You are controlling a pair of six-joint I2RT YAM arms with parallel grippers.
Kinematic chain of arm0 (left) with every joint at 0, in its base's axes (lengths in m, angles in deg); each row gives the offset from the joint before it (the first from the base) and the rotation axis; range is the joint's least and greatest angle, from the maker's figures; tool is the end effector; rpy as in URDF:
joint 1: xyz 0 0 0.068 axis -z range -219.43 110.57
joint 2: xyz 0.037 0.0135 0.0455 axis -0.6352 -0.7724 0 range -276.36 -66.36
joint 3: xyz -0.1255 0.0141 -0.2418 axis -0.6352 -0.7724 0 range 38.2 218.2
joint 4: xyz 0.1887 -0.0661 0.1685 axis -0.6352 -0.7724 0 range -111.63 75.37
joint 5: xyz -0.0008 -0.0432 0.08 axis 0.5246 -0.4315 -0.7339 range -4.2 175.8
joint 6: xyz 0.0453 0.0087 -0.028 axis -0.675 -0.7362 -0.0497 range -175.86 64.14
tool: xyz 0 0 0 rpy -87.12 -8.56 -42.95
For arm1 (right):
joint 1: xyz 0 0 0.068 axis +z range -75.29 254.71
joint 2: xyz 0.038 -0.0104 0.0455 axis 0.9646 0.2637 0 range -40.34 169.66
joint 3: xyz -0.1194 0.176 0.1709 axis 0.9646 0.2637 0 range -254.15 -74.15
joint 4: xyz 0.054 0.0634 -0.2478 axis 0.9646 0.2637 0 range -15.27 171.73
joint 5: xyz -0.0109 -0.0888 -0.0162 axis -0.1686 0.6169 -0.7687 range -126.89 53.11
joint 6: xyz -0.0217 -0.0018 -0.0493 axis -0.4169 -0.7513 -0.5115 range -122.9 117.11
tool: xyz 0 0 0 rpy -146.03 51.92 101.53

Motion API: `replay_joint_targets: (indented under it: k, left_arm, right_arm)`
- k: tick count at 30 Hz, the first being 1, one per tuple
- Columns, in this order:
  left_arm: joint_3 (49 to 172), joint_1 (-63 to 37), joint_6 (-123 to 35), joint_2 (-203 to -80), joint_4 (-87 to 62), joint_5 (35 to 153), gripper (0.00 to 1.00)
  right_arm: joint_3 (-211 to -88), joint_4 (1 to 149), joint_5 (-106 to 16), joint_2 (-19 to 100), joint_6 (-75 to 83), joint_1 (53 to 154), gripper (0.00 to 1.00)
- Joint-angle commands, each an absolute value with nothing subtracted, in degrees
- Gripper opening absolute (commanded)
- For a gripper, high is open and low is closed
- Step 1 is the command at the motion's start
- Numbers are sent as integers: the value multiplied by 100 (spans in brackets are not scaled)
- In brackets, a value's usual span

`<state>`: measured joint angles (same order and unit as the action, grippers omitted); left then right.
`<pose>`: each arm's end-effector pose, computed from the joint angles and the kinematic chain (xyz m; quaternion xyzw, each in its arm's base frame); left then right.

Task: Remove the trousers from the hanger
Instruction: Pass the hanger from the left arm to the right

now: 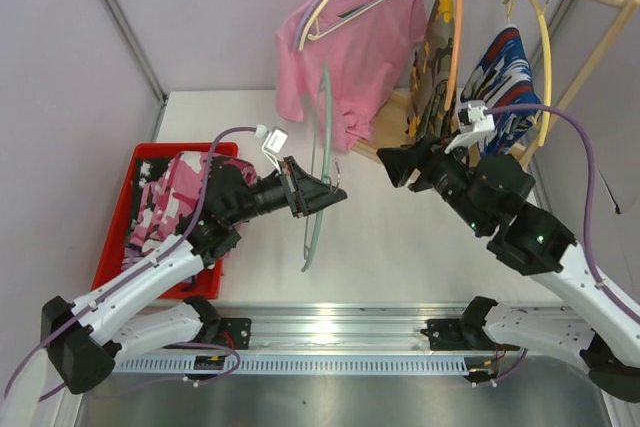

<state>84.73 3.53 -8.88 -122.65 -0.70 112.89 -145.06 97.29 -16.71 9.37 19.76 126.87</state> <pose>0.1577 -0.1690 0.3583 0.1482 0.6676 -0.6160 0.3910 0.1099 0.1215 0.4569 -0.0609 0.7123 0.3183 0.6225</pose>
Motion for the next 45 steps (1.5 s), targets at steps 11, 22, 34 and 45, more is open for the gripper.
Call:
replay_joint_targets:
  k: [11, 22, 34, 45]
  left_arm:
    - [8575, 179, -49, -12586, 1701, 12430, 6]
    - [8751, 179, 180, -12894, 2053, 12579, 6]
    - [8892, 170, -119, -12841, 1684, 12500, 6]
    - [9365, 170, -1032, -12605, 51, 11877, 54]
  right_arm:
    - [-13708, 6964, -4770, 1406, 2918, 12094, 65]
    - [-13673, 6585, -4902, 1933, 3068, 12094, 60]
    - [-13857, 7016, -4586, 2127, 2927, 12085, 54]
    - [-13857, 6952, -3903, 2066, 3077, 12086, 0]
